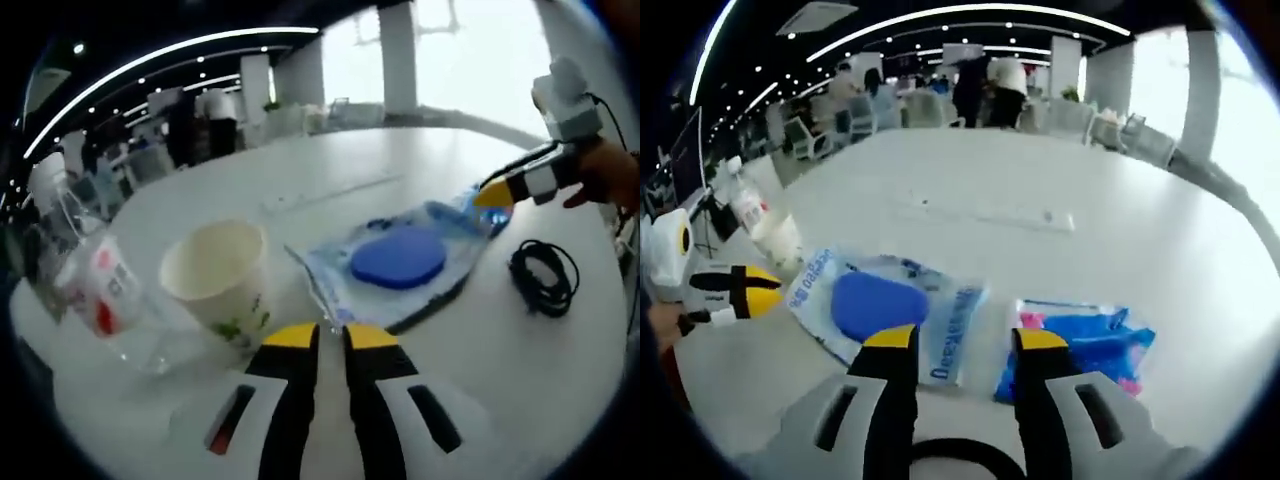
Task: Arrange the tabletop items into an orderly group along one side of the table until the central work area is clear of visible clutter.
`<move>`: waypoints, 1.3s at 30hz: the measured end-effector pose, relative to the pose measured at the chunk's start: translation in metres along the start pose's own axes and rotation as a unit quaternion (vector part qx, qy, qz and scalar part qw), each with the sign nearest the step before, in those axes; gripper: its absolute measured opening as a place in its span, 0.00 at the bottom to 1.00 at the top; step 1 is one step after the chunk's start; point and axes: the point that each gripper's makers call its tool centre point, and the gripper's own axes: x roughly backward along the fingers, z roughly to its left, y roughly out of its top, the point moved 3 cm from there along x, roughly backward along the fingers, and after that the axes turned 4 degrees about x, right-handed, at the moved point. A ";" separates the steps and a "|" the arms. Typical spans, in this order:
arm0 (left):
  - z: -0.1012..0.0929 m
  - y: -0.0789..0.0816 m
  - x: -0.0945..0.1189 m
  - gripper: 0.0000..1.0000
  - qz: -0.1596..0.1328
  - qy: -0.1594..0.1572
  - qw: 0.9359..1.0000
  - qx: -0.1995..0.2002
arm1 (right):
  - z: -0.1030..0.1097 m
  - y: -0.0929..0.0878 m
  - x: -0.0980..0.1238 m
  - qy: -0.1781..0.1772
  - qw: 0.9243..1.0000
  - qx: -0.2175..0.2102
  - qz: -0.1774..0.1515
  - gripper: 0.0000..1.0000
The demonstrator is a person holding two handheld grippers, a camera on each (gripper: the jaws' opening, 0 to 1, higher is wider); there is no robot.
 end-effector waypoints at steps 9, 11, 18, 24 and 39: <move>-0.003 0.009 0.026 0.29 -0.004 -0.019 0.999 0.031 | 0.009 0.010 0.026 0.030 0.999 -0.010 -0.016 0.61; -0.005 0.014 0.037 0.32 -0.011 -0.031 0.999 0.042 | 0.012 0.011 0.033 0.038 0.999 -0.009 -0.019 0.66; -0.002 0.032 0.069 0.50 -0.053 -0.008 0.997 0.049 | 0.026 0.017 0.066 0.091 0.995 -0.025 -0.034 0.75; -0.010 0.035 0.093 0.60 -0.054 -0.023 0.996 0.060 | 0.037 0.020 0.098 0.107 0.993 -0.013 -0.047 0.89; -0.033 0.032 0.156 0.89 -0.072 -0.033 0.995 0.054 | 0.050 0.003 0.166 0.147 0.988 0.007 -0.056 0.99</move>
